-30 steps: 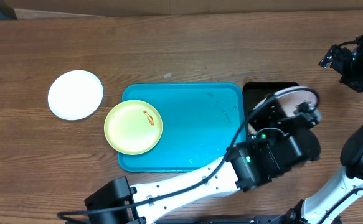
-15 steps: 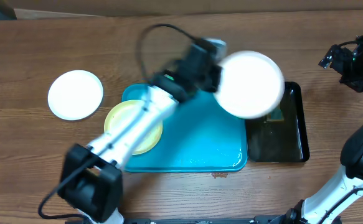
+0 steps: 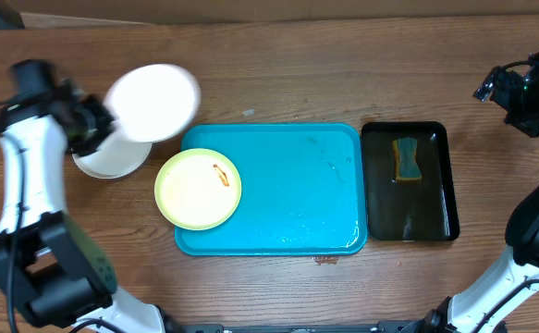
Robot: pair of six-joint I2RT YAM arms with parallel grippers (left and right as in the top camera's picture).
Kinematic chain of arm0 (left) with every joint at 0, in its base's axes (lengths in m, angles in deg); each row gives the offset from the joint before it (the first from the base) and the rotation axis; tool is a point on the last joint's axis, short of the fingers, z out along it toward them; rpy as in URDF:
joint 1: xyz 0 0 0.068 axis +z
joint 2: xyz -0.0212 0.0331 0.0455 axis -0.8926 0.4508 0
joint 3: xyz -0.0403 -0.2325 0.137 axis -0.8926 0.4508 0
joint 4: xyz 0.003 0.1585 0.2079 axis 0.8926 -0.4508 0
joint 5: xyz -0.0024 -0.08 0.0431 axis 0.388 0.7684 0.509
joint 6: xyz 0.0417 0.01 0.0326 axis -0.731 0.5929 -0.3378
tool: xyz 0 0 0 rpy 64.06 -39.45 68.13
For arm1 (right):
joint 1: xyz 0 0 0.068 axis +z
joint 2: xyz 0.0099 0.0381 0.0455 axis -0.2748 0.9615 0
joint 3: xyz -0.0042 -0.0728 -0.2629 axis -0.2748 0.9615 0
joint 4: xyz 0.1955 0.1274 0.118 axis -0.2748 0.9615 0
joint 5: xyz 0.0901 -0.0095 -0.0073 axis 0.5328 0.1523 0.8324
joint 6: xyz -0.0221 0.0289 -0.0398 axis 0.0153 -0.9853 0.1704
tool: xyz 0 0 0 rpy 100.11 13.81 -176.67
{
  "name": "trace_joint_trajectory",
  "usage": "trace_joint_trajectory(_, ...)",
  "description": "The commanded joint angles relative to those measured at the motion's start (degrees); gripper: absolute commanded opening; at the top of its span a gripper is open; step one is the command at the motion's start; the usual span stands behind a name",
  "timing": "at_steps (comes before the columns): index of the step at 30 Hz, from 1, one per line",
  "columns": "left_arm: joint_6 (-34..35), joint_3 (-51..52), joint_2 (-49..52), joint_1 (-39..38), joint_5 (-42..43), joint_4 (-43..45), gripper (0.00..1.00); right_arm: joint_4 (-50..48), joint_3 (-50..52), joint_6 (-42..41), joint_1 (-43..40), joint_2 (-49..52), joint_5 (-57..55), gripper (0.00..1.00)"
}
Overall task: Clean dirty plates on tray and stack at the side
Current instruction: 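Swing the plate left and stack it on the cleaned white plate, then open the left gripper and move it to the yellow plate's left rim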
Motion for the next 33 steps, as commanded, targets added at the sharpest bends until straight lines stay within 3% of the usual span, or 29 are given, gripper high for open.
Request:
trace_joint_trajectory(1,-1.55,0.09,-1.49,6.58,-5.60,0.00,0.04,-0.17,-0.81,-0.02,0.07,-0.66,0.20,1.00)
trace_joint_trajectory(6,-1.92,0.17,-1.49,10.23,-10.27,0.85,0.04,-0.17,-0.81,-0.02,0.07,-0.66,0.20,1.00)
trace_joint_trajectory(18,-1.88,8.04,-1.46,8.50,-11.13,11.13,0.04,-0.17,-0.81,-0.02,0.07,-0.66,0.20,1.00)
trace_joint_trajectory(28,-1.88,9.49,-1.44,8.50,-11.15,12.94,0.04,-0.17,-0.81,-0.02,0.07,-0.66,0.20,1.00)
trace_joint_trajectory(31,-1.88,9.49,-1.40,8.50,-11.15,12.94,0.16,-0.17,-0.81,-0.02,0.07,-0.66,0.20,1.00)
trace_joint_trajectory(32,-1.88,9.49,-1.40,8.50,-11.15,12.94,0.25,-0.17,-0.81,-0.02,0.07,-0.66,0.20,1.00)
trace_joint_trajectory(33,-1.88,9.49,-1.40,8.50,-11.13,12.94,0.41,-0.17,-0.81,-0.02,0.07,-0.66,0.20,1.00)
